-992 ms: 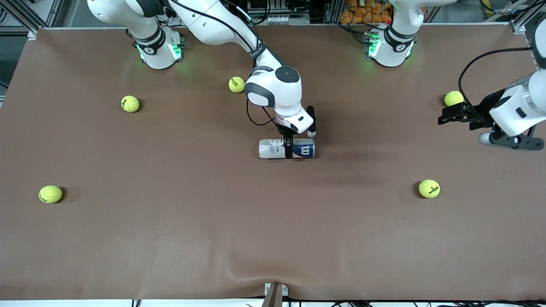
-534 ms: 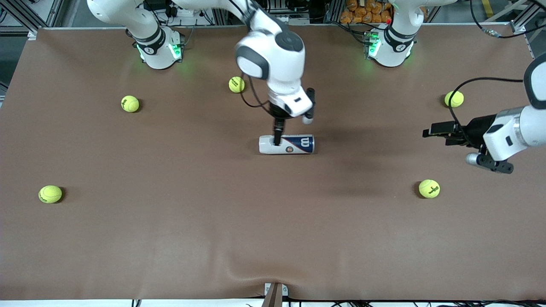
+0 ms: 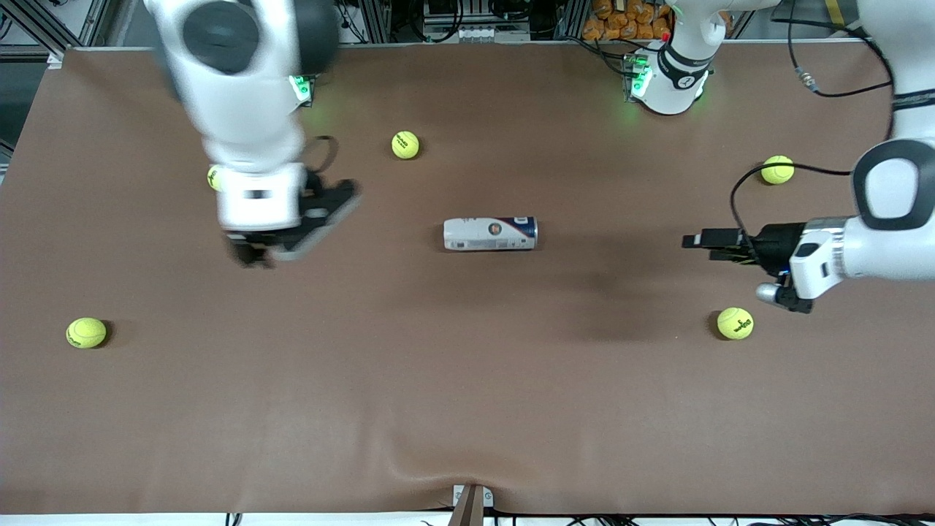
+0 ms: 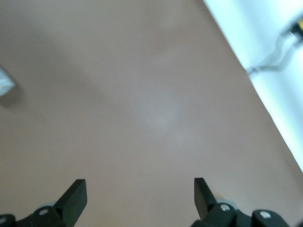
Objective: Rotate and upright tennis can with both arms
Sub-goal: 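Withdraw the right gripper while the left gripper moves toward the can, then close the left gripper on the can's bottom end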
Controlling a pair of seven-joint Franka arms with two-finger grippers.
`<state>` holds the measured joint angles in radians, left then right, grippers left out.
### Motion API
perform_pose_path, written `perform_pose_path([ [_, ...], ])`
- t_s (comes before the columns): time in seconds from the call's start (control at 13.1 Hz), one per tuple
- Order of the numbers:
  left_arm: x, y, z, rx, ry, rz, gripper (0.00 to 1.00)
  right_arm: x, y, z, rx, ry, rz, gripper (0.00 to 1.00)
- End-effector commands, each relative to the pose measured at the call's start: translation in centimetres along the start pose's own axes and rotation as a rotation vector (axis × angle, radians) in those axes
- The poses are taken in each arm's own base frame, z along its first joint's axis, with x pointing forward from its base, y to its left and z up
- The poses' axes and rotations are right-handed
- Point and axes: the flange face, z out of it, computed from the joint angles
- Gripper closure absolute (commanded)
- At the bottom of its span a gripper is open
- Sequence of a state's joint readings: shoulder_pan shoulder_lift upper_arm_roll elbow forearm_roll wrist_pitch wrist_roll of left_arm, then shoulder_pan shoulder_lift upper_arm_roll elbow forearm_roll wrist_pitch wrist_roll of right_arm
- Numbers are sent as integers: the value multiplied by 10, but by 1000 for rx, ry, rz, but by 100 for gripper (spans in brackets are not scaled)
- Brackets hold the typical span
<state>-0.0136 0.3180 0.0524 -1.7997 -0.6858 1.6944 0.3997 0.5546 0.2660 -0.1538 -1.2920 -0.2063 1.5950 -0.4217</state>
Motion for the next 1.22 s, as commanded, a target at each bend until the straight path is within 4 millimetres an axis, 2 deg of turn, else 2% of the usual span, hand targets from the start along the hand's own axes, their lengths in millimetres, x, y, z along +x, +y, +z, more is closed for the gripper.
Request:
perform_pose_path([
  [0.0,-17,-15,42,-103,48,-8,0,-67,59,-21,25,-33,217,0],
  [0.08,-23,-21,56,-154,47,-26,0,-92,78,-32,23,-23,316,0],
  [0.23,-39,-29,81,-211,51,-61,0,-121,88,-31,74,-64,512,0],
  [0.31,-51,-25,97,-210,71,-48,0,-131,90,-29,88,-83,609,0],
  [0.38,-60,-14,104,-206,100,-42,0,-139,90,-24,98,-92,646,0],
  [0.46,-64,-11,113,-221,100,-53,0,-153,101,-15,111,-97,674,0],
  [0.61,-72,-4,136,-294,107,-70,0,-167,114,-6,180,-81,710,0],
  [0.76,-82,-8,153,-301,104,-80,0,-179,124,0,190,-85,717,0],
  [0.92,-91,-13,164,-329,108,-76,0,-190,137,14,194,-75,697,0],
  [1.14,-99,-16,172,-357,120,-79,0,-207,140,41,205,-56,704,0],
])
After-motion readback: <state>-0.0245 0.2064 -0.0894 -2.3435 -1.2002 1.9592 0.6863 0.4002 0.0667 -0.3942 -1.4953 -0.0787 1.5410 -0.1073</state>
